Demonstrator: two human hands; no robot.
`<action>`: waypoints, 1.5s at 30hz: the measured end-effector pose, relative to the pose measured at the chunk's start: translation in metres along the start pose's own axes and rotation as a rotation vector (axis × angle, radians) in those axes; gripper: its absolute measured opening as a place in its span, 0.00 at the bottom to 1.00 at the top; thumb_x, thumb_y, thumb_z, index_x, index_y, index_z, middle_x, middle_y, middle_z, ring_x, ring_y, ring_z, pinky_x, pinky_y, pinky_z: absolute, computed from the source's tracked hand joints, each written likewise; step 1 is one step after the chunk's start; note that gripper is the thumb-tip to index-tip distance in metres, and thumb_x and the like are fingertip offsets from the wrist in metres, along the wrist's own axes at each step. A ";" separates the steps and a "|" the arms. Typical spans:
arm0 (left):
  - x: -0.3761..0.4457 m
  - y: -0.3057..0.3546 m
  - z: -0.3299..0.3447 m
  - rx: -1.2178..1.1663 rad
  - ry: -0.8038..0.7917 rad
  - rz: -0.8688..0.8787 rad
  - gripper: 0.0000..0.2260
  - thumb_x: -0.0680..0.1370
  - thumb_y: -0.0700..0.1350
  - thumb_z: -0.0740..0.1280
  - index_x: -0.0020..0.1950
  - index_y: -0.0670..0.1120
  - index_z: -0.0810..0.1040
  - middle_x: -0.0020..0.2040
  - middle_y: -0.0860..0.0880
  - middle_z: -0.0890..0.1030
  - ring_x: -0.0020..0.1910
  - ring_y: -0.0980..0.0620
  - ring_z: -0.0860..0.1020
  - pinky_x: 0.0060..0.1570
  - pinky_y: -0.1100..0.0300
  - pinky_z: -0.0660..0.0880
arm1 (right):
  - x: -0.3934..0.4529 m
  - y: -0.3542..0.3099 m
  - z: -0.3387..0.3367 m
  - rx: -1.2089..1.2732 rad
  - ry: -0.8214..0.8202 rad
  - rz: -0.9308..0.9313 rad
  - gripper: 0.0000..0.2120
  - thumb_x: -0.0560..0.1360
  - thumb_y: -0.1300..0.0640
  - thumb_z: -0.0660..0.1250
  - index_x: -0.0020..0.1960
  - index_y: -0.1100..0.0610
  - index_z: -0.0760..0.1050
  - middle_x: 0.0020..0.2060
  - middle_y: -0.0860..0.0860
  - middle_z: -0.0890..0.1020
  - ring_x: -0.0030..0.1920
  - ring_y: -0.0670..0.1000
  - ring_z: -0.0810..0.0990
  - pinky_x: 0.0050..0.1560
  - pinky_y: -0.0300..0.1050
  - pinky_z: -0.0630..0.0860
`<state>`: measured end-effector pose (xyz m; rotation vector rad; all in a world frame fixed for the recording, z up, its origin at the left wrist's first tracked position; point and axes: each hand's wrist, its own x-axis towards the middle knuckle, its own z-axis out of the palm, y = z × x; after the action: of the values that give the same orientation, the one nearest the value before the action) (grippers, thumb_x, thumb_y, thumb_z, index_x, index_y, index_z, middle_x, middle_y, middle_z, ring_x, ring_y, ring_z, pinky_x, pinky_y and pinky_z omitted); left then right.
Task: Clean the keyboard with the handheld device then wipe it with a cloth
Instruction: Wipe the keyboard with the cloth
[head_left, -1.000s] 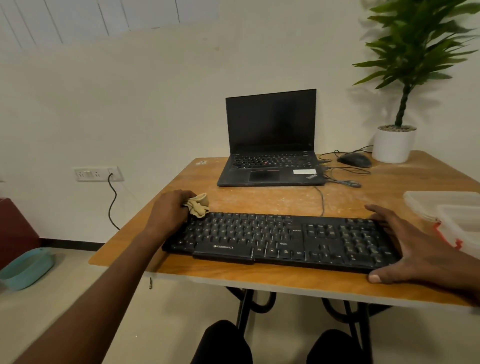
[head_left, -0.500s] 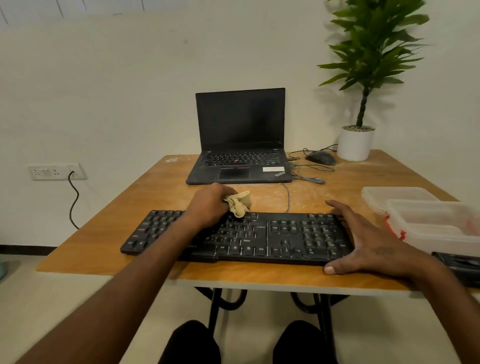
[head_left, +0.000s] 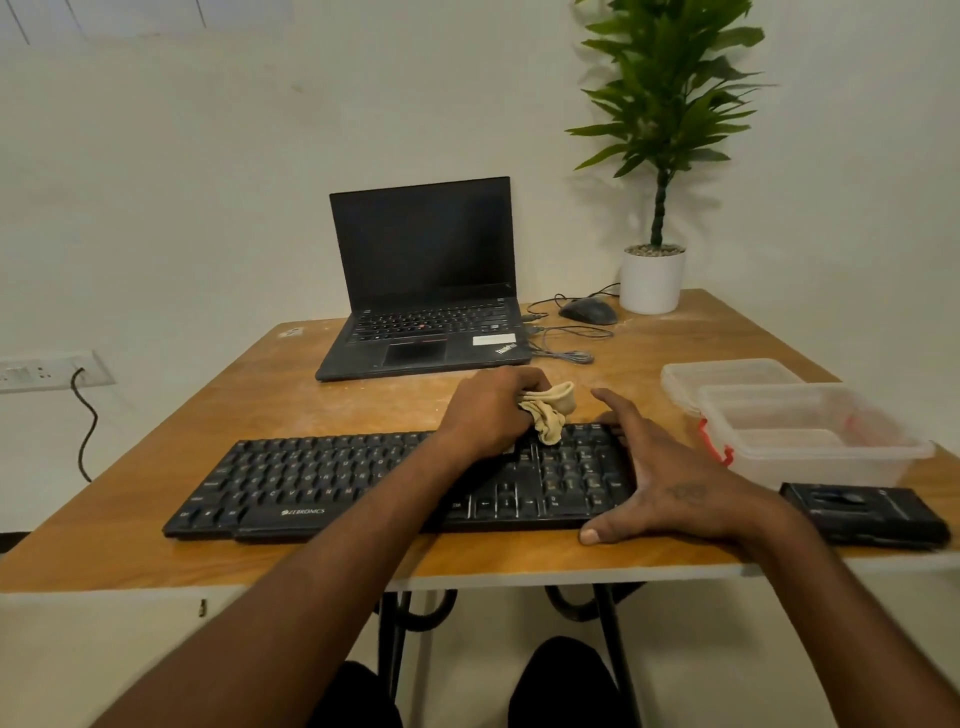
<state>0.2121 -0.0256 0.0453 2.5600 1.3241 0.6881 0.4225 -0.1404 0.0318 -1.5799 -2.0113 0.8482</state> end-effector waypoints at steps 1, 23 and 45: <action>0.002 0.003 0.001 -0.017 0.000 0.003 0.07 0.77 0.47 0.73 0.55 0.56 0.82 0.52 0.54 0.85 0.51 0.53 0.80 0.45 0.55 0.75 | 0.000 -0.001 0.000 -0.003 0.007 0.001 0.68 0.51 0.32 0.84 0.74 0.26 0.37 0.77 0.44 0.60 0.72 0.47 0.65 0.73 0.51 0.68; -0.033 0.070 0.005 -0.200 -0.133 0.049 0.12 0.71 0.42 0.75 0.54 0.50 0.86 0.48 0.51 0.87 0.46 0.51 0.83 0.50 0.50 0.80 | 0.001 0.000 0.001 -0.049 0.038 -0.025 0.71 0.52 0.31 0.83 0.73 0.26 0.29 0.80 0.48 0.59 0.76 0.52 0.64 0.75 0.56 0.65; -0.125 -0.021 -0.080 -0.088 -0.190 -0.103 0.14 0.77 0.40 0.72 0.59 0.55 0.85 0.54 0.59 0.85 0.51 0.62 0.81 0.55 0.60 0.80 | -0.005 -0.007 0.002 -0.022 0.006 -0.004 0.68 0.51 0.31 0.83 0.74 0.25 0.37 0.77 0.44 0.60 0.71 0.46 0.64 0.71 0.47 0.67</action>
<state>0.0962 -0.1184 0.0679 2.4003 1.3213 0.4614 0.4179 -0.1467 0.0358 -1.5880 -2.0256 0.8208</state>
